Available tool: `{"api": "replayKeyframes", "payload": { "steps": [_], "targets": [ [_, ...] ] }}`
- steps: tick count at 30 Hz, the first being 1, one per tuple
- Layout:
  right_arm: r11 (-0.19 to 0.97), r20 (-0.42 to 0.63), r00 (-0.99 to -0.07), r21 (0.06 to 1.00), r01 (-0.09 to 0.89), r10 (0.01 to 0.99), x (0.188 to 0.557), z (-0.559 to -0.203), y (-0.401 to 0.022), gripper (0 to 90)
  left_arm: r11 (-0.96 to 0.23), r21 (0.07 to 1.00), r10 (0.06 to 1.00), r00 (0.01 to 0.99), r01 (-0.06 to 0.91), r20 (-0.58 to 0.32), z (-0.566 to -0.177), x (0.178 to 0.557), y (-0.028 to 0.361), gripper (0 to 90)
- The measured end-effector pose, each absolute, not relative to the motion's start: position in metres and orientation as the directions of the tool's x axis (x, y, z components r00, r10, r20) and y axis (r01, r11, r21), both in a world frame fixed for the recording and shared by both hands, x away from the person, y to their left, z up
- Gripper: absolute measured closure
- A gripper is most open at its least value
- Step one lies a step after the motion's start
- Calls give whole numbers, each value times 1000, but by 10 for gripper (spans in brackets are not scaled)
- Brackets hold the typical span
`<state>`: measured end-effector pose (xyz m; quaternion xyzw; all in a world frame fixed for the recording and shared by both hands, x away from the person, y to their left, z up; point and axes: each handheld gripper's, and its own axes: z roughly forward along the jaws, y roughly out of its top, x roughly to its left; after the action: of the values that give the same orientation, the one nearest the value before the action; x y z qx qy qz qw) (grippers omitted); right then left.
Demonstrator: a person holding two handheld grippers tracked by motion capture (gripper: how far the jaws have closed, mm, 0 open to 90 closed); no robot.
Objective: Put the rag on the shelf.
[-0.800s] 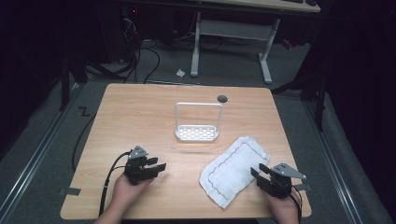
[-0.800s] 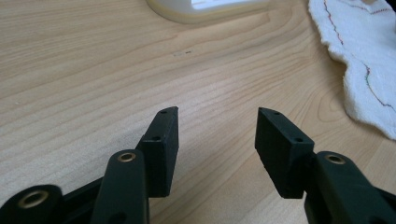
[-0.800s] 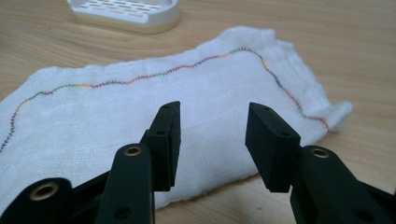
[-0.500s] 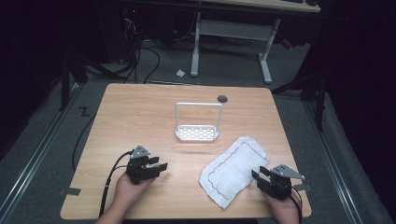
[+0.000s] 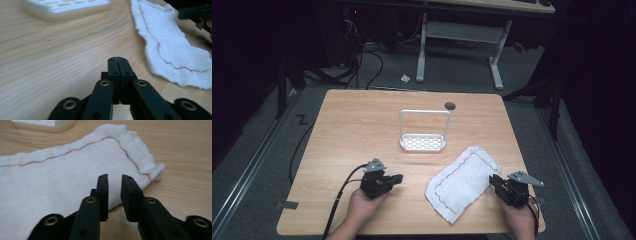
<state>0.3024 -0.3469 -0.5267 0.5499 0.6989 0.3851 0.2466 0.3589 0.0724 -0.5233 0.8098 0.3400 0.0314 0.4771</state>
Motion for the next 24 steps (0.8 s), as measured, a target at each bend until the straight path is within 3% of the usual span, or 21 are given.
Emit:
{"api": "replayKeyframes", "payload": {
  "steps": [1,3,6,9,11,24],
  "targets": [
    [96,78,-262,800,592,962,308,-525,-350,900,-315,802,546,788,507,-284,-521,361,49,899],
    [100,74,-257,791,603,964,312,-525,-351,900,-321,812,519,808,487,-279,-519,363,27,898],
    [118,65,-266,780,614,962,318,-528,-349,900,-318,812,493,817,489,-299,-520,367,10,768],
    [134,51,-269,770,624,962,322,-530,-347,900,-417,764,485,831,493,-273,-532,372,-16,825],
    [134,51,-265,761,634,963,323,-531,-347,900,-450,750,478,840,485,-256,-537,369,-19,862],
    [187,51,-338,752,632,940,327,-534,-327,900,-506,730,394,876,460,-279,-538,323,4,877]
  ]
}}
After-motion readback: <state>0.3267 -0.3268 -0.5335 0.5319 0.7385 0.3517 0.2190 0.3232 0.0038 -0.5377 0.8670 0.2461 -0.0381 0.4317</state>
